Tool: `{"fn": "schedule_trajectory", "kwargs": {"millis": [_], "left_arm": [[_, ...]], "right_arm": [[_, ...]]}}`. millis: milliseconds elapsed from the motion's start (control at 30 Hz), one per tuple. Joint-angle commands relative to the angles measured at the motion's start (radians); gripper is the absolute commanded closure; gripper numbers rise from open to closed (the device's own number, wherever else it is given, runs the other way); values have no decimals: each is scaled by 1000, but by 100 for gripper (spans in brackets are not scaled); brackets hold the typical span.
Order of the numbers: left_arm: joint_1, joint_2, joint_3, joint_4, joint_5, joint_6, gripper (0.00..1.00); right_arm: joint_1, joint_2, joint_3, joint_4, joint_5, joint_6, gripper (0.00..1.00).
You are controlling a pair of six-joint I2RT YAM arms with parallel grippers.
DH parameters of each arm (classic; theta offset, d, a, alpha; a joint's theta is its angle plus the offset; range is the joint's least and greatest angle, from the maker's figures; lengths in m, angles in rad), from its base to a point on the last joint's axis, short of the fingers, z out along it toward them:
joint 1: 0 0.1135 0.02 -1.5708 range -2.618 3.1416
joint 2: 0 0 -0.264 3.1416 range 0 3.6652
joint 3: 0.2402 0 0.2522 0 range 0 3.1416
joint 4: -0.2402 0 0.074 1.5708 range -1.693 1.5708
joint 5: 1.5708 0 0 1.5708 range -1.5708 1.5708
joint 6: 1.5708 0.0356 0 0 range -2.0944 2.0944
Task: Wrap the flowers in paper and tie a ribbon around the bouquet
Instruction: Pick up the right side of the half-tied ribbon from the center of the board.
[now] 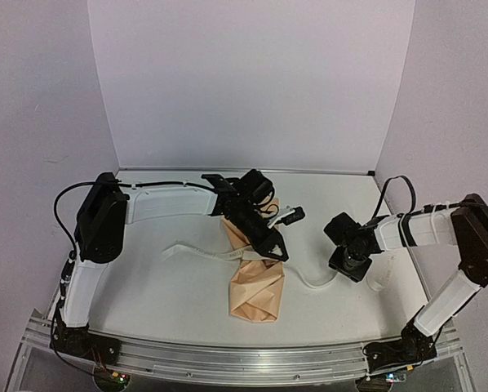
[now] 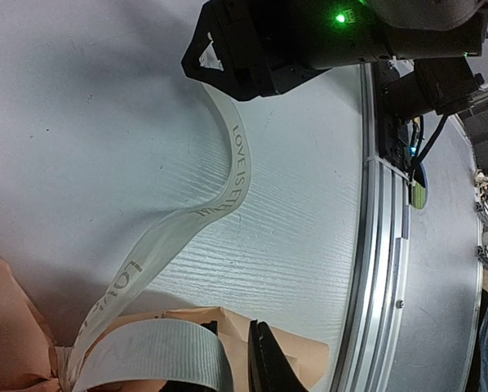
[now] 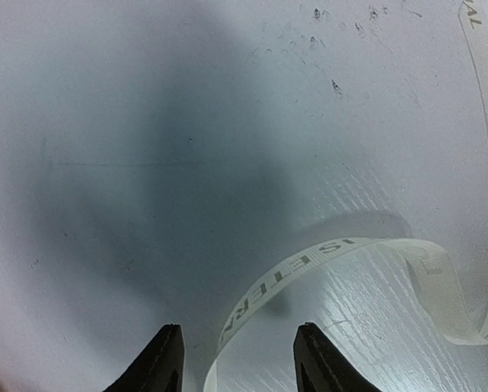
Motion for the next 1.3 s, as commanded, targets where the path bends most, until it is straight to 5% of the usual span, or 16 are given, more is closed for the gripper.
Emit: {"fn": "schedule_trajectory", "kwargs": {"millis": [0, 133, 700, 1267], "left_arm": [[2, -45, -20, 46, 4, 38, 85], [2, -60, -54, 100, 8, 73, 85], [-7, -42, -45, 184, 73, 321, 82], [-48, 91, 111, 136, -3, 390, 78]], "right_arm": [[-14, 32, 8, 82, 22, 37, 68], [-44, 16, 3, 104, 14, 5, 100], [-151, 135, 448, 55, -317, -203, 100], [-151, 249, 734, -6, -393, -204, 100]]}}
